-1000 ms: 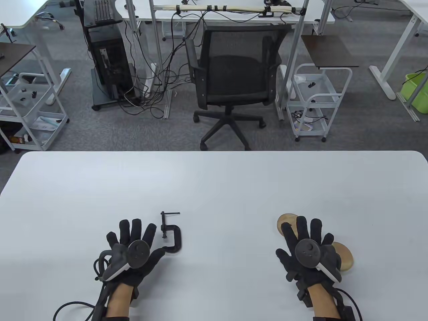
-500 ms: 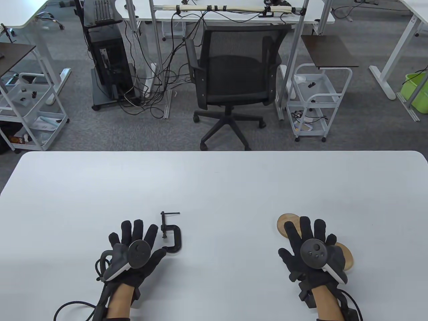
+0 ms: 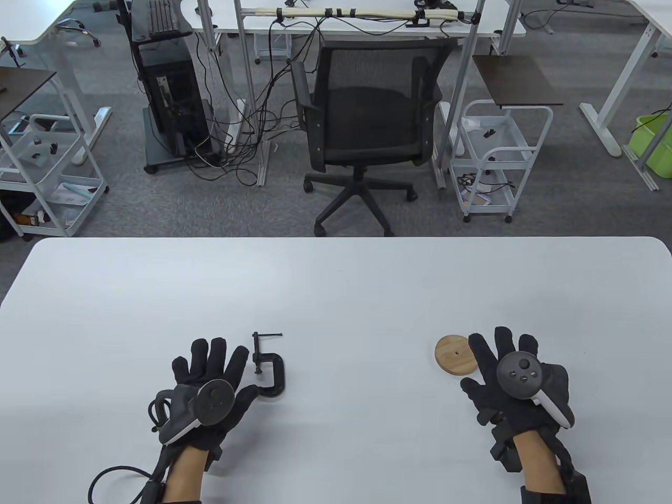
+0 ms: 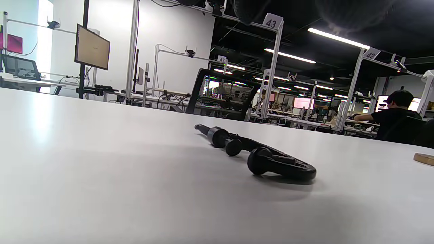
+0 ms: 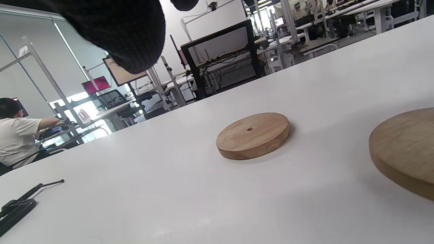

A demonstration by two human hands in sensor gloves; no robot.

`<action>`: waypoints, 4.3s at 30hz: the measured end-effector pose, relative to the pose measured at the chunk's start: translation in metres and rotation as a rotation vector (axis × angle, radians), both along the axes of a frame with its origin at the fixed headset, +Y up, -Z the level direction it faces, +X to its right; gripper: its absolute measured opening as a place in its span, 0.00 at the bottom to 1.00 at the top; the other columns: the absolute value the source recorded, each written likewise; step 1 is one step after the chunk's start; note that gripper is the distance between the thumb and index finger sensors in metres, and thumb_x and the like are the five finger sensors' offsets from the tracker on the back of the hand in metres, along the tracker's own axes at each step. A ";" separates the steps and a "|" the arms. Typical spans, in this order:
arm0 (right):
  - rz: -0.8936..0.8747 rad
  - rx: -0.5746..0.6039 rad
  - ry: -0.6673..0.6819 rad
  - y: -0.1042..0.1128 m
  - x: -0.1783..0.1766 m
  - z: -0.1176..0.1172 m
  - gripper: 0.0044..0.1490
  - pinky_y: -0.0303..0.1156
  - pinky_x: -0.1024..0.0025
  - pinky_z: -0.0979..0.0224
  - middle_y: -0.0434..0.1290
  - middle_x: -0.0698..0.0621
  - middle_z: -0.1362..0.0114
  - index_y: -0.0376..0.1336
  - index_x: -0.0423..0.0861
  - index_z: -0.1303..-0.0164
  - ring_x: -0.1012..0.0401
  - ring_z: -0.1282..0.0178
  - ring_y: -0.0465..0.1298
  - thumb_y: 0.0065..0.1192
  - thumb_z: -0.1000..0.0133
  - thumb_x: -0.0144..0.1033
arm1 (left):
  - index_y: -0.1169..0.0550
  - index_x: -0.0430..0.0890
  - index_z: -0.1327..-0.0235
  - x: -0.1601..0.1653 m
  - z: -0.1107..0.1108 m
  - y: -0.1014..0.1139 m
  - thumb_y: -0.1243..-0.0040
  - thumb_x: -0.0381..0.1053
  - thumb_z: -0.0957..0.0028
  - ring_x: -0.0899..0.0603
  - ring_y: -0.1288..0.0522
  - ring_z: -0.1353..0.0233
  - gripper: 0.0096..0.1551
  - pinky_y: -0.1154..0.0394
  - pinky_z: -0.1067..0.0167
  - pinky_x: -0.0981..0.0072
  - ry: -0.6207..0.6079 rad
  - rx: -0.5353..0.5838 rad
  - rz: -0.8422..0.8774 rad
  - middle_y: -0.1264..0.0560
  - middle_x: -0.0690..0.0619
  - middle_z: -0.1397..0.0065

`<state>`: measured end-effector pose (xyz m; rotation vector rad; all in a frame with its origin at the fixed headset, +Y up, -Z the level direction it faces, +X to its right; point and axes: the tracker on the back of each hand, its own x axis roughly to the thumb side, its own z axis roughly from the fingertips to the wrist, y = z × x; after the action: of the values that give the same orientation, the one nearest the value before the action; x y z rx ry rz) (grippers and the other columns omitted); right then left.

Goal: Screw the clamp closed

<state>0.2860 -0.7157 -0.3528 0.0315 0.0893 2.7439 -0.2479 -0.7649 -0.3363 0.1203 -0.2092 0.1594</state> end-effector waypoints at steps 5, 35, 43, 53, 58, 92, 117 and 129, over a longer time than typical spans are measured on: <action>0.000 -0.047 -0.062 0.005 0.019 -0.006 0.57 0.41 0.13 0.35 0.30 0.43 0.11 0.39 0.58 0.15 0.27 0.21 0.29 0.68 0.47 0.55 | 0.44 0.54 0.14 0.000 -0.001 0.001 0.48 0.72 0.46 0.26 0.66 0.17 0.49 0.62 0.35 0.15 0.004 -0.010 0.008 0.58 0.39 0.11; 0.059 -0.499 -0.198 -0.085 0.078 -0.027 0.58 0.53 0.27 0.27 0.34 0.41 0.13 0.42 0.58 0.17 0.25 0.21 0.41 0.75 0.50 0.46 | 0.40 0.52 0.15 -0.005 -0.002 0.003 0.47 0.71 0.45 0.25 0.61 0.17 0.47 0.57 0.33 0.17 0.129 0.006 -0.088 0.53 0.38 0.11; 0.057 -0.508 -0.223 -0.089 0.079 -0.028 0.57 0.51 0.31 0.27 0.35 0.40 0.14 0.43 0.57 0.18 0.30 0.22 0.41 0.75 0.51 0.48 | 0.40 0.52 0.15 -0.008 -0.002 0.003 0.48 0.71 0.45 0.25 0.62 0.17 0.47 0.57 0.33 0.16 0.116 -0.016 -0.058 0.54 0.38 0.11; 0.050 -0.387 -0.168 -0.090 0.084 -0.030 0.56 0.57 0.30 0.36 0.45 0.40 0.16 0.53 0.58 0.23 0.33 0.26 0.48 0.83 0.57 0.52 | 0.40 0.52 0.15 -0.008 -0.003 0.002 0.48 0.71 0.45 0.25 0.62 0.17 0.47 0.57 0.33 0.16 0.104 -0.054 -0.037 0.55 0.38 0.11; 0.068 -0.349 -0.192 -0.090 0.083 -0.030 0.54 0.60 0.30 0.38 0.47 0.41 0.17 0.56 0.61 0.25 0.33 0.27 0.51 0.84 0.60 0.54 | 0.40 0.52 0.15 -0.008 -0.003 0.001 0.48 0.71 0.45 0.25 0.62 0.17 0.47 0.57 0.33 0.16 0.102 -0.055 -0.025 0.55 0.38 0.11; -1.310 -0.017 0.341 -0.056 -0.057 -0.001 0.55 0.63 0.34 0.39 0.44 0.39 0.15 0.50 0.59 0.19 0.33 0.28 0.51 0.77 0.51 0.61 | 0.41 0.53 0.15 0.000 0.001 0.004 0.48 0.70 0.45 0.25 0.62 0.17 0.46 0.57 0.33 0.16 0.046 0.010 -0.002 0.55 0.39 0.11; -1.487 0.420 0.274 -0.013 0.018 0.033 0.55 0.64 0.34 0.38 0.45 0.39 0.15 0.51 0.59 0.18 0.33 0.27 0.52 0.77 0.51 0.62 | 0.45 0.59 0.14 0.279 -0.039 0.070 0.46 0.71 0.46 0.28 0.62 0.14 0.47 0.56 0.28 0.18 -0.450 -0.001 -0.181 0.56 0.43 0.09; -1.495 0.458 0.263 -0.011 0.029 0.038 0.55 0.64 0.35 0.38 0.46 0.38 0.15 0.51 0.58 0.18 0.33 0.27 0.53 0.76 0.50 0.62 | 0.58 0.65 0.14 0.355 -0.102 -0.004 0.47 0.72 0.44 0.29 0.71 0.15 0.52 0.61 0.27 0.20 -0.322 -0.556 -0.174 0.66 0.44 0.09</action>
<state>0.3150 -0.7266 -0.3145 0.3993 -0.3520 1.2070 0.1075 -0.7690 -0.4383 -0.4787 -0.4864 0.0579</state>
